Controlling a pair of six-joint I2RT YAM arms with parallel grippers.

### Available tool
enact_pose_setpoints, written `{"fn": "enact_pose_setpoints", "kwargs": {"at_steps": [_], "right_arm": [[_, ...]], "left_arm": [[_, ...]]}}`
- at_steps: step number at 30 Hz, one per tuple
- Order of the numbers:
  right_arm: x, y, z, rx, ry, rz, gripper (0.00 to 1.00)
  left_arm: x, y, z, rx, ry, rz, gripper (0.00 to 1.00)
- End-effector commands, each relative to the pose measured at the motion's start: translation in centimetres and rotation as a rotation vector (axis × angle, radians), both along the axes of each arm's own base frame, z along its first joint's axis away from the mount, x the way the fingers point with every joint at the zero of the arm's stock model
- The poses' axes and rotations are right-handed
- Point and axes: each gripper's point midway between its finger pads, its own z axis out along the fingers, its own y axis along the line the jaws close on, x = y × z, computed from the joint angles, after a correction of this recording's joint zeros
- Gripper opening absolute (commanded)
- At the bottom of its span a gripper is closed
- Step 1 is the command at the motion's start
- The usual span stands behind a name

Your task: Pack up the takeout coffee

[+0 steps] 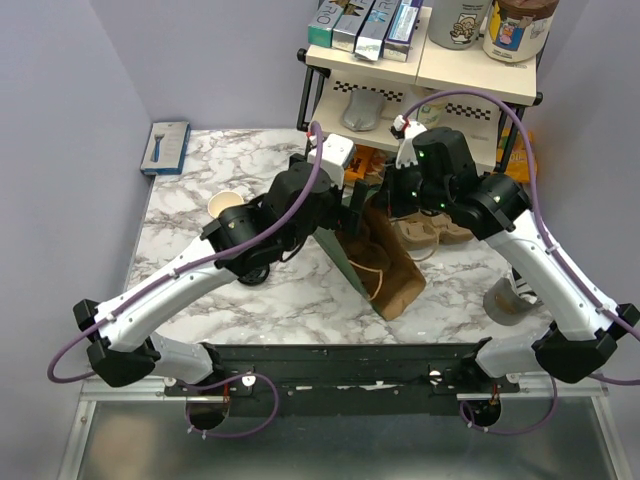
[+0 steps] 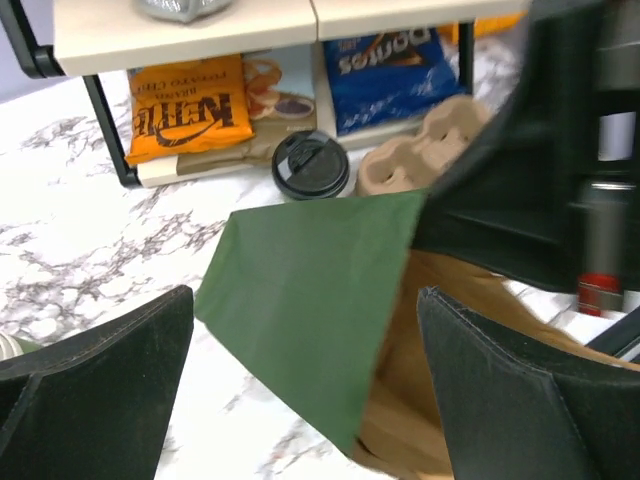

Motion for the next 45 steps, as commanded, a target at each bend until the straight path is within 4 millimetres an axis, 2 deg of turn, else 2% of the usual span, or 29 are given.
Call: {"fn": "enact_pose_setpoints", "kwargs": {"at_steps": [1, 5, 9, 13, 17, 18, 19, 21, 22, 24, 25, 26, 27, 28, 30, 31, 34, 35, 36, 37, 38, 40, 41, 42, 44, 45], "right_arm": [[-0.1, 1.2, 0.9, 0.015, -0.023, 0.07, 0.01], [-0.3, 2.1, 1.3, 0.043, -0.026, 0.108, 0.01], [0.0, 2.2, 1.4, 0.04, -0.033, 0.111, 0.01], [0.9, 1.7, 0.5, -0.012, -0.017, 0.069, 0.01], [0.7, 1.8, 1.2, 0.013, -0.045, 0.08, 0.01], [0.7, 1.8, 1.3, 0.015, -0.048, 0.082, 0.01], [0.7, 1.8, 1.6, 0.014, -0.056, 0.09, 0.02], [0.6, 1.7, 1.6, 0.011, -0.055, 0.091, 0.04], [0.4, 1.6, 1.7, 0.014, -0.059, 0.092, 0.06], [0.5, 1.3, 1.8, 0.011, -0.068, 0.081, 0.07], [0.5, 1.2, 1.9, 0.01, -0.071, 0.076, 0.07], [0.5, 1.1, 2.0, 0.009, -0.076, 0.07, 0.08], [0.5, 1.1, 2.0, 0.008, -0.074, 0.068, 0.12], [0.5, 1.0, 2.1, 0.01, -0.077, 0.067, 0.28], [0.7, 0.7, 2.9, 0.015, -0.095, 0.044, 0.47], [1.0, 0.1, 3.5, 0.015, -0.117, 0.008, 0.65], [2.0, -1.8, 5.6, 0.044, -0.192, -0.128, 0.86], [2.3, -3.1, 7.9, 0.09, -0.267, -0.203, 0.9], [2.4, -3.8, 9.0, 0.124, -0.298, -0.249, 0.96], [2.5, -4.4, 9.5, 0.145, -0.32, -0.282, 1.0], [2.0, -5.6, 12.3, 0.224, -0.402, -0.322, 1.0], [1.4, -6.4, 14.1, 0.295, -0.455, -0.348, 1.0], [1.4, -6.6, 14.6, 0.329, -0.482, -0.361, 1.0], [0.6, -7.5, 15.6, 0.363, -0.506, -0.376, 1.0], [0.5, -8.4, 15.5, 0.374, -0.506, -0.419, 1.0], [0.6, -9.3, 15.4, 0.368, -0.512, -0.463, 1.0]], "left_arm": [[-0.9, -1.3, -1.0, 0.01, 0.03, -0.249, 0.99], [0.2, -1.0, -2.0, 0.044, 0.038, -0.21, 0.99], [0.0, -2.3, -3.5, 0.099, 0.061, -0.29, 0.98], [0.1, -2.4, -3.6, 0.102, 0.047, -0.297, 0.96], [0.6, -2.1, -4.2, 0.128, 0.054, -0.268, 0.92], [0.9, -2.1, -4.4, 0.14, 0.057, -0.254, 0.89], [1.1, -2.0, -4.5, 0.144, 0.062, -0.243, 0.78], [1.4, -2.0, -4.6, 0.15, 0.073, -0.222, 0.64], [1.7, -1.7, -4.6, 0.159, 0.07, -0.196, 0.48], [2.1, -1.4, -4.7, 0.173, 0.077, -0.166, 0.34], [2.3, -1.0, -4.9, 0.19, 0.082, -0.146, 0.2], [2.6, -0.6, -4.8, 0.202, 0.074, -0.115, 0.15], [2.9, -0.4, -4.9, 0.213, 0.074, -0.1, 0.08], [3.0, -0.3, -4.3, 0.2, 0.076, -0.082, 0.0], [3.1, -0.1, -4.0, 0.194, 0.076, -0.062, 0.0], [3.1, -0.1, -3.8, 0.169, 0.089, -0.043, 0.0], [3.0, 0.2, -3.9, 0.141, 0.139, 0.01, 0.0], [2.9, 0.2, -4.0, 0.103, 0.174, 0.044, 0.0], [2.8, 0.1, -4.2, 0.093, 0.196, 0.053, 0.0], [2.6, 0.1, -4.5, 0.086, 0.218, 0.058, 0.0], [2.5, 0.0, -4.5, 0.055, 0.238, 0.072, 0.0], [2.3, 0.1, -4.8, 0.015, 0.286, 0.082, 0.0], [2.4, 0.5, -4.9, 0.001, 0.306, 0.096, 0.0], [3.2, 1.5, -4.7, -0.052, 0.337, 0.157, 0.0], [3.3, 2.4, -4.3, -0.117, 0.391, 0.181, 0.0], [3.7, 3.6, -3.4, -0.198, 0.417, 0.203, 0.0]]}}
